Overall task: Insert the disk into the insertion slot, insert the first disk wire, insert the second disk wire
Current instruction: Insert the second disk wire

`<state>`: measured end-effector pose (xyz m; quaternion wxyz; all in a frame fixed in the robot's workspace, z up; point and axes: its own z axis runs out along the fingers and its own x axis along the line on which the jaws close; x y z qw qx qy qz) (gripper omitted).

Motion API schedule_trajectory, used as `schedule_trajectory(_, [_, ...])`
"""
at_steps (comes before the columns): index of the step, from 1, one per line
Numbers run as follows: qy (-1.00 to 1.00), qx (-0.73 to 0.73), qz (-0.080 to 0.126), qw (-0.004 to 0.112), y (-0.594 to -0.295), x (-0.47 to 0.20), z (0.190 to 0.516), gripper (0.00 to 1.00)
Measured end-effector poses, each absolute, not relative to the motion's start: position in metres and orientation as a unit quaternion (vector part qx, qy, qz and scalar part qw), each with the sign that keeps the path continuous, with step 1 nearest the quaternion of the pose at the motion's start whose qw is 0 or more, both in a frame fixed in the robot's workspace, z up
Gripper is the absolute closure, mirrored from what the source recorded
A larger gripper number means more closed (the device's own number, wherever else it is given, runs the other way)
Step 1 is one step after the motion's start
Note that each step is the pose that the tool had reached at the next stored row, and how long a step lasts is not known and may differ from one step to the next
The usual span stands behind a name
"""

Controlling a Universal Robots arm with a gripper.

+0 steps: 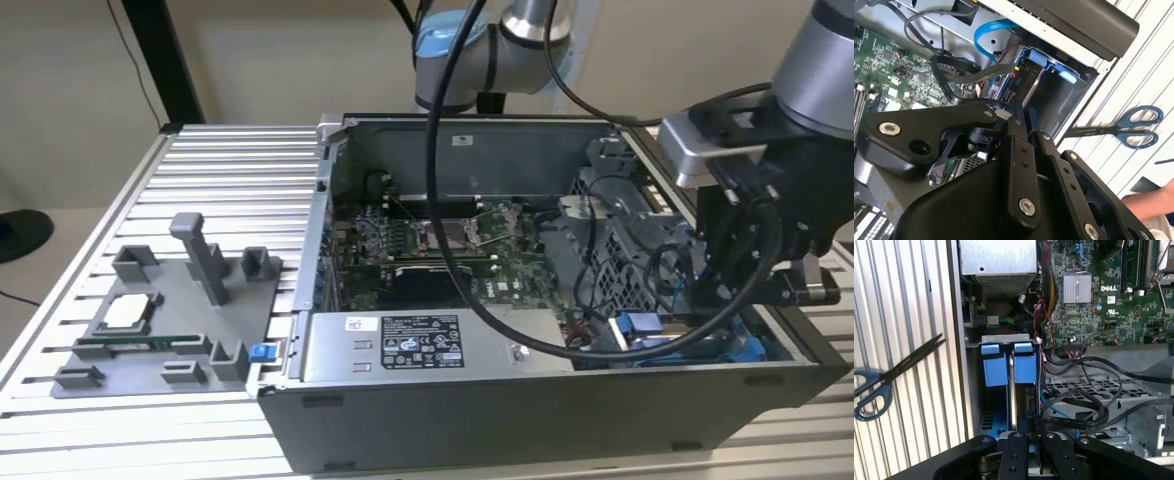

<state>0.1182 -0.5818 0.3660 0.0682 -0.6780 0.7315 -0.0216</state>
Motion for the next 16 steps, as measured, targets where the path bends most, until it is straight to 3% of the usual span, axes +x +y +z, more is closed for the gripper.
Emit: schedule_trajectory(16, [0.731,-0.678,-0.024,0.073,-0.5814,0.1154,0.3621,1.00])
